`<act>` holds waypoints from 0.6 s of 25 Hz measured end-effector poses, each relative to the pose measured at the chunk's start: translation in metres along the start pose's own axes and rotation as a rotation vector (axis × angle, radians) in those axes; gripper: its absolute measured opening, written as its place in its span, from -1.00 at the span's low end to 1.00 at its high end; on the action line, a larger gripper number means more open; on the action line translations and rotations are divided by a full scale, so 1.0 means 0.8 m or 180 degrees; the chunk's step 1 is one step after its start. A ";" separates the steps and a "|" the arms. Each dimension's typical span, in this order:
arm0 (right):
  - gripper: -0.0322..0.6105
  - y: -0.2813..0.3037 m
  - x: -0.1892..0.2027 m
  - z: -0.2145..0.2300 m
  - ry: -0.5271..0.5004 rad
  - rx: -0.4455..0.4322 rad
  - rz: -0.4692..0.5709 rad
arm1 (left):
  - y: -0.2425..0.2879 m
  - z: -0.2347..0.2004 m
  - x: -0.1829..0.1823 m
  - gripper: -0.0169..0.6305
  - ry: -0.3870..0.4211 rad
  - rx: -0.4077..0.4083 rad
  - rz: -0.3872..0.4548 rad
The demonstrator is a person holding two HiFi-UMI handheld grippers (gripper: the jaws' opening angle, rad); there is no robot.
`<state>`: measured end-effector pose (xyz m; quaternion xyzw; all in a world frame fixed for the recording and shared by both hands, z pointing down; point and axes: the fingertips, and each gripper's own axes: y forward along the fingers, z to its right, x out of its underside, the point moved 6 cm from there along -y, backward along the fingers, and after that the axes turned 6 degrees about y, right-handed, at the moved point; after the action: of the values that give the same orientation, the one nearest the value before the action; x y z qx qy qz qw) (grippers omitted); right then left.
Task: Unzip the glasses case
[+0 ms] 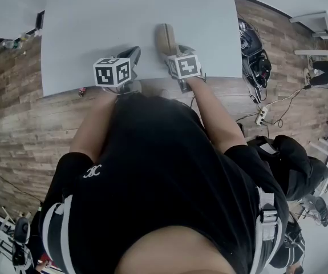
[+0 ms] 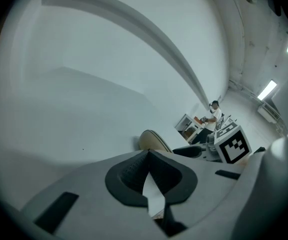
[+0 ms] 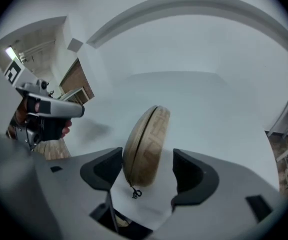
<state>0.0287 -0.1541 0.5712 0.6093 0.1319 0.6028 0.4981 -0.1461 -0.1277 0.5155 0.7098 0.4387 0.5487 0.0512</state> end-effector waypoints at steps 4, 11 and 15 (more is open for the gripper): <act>0.01 -0.044 -0.037 0.004 0.0216 -0.0073 0.0519 | 0.000 -0.004 0.001 -0.94 -0.0004 -0.0030 -0.0021; -0.86 -0.144 -0.101 0.007 0.0547 -0.0201 0.1514 | -0.015 -0.010 -0.030 -0.94 0.0099 -0.0410 0.0272; -0.86 -0.145 -0.103 0.001 0.0516 -0.0243 0.1538 | -0.012 -0.004 -0.046 -0.94 0.0237 -0.0415 0.0314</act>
<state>0.0608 -0.1630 0.4332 0.5535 -0.0009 0.7557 0.3501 -0.1549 -0.1479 0.4843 0.7047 0.3682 0.6040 0.0539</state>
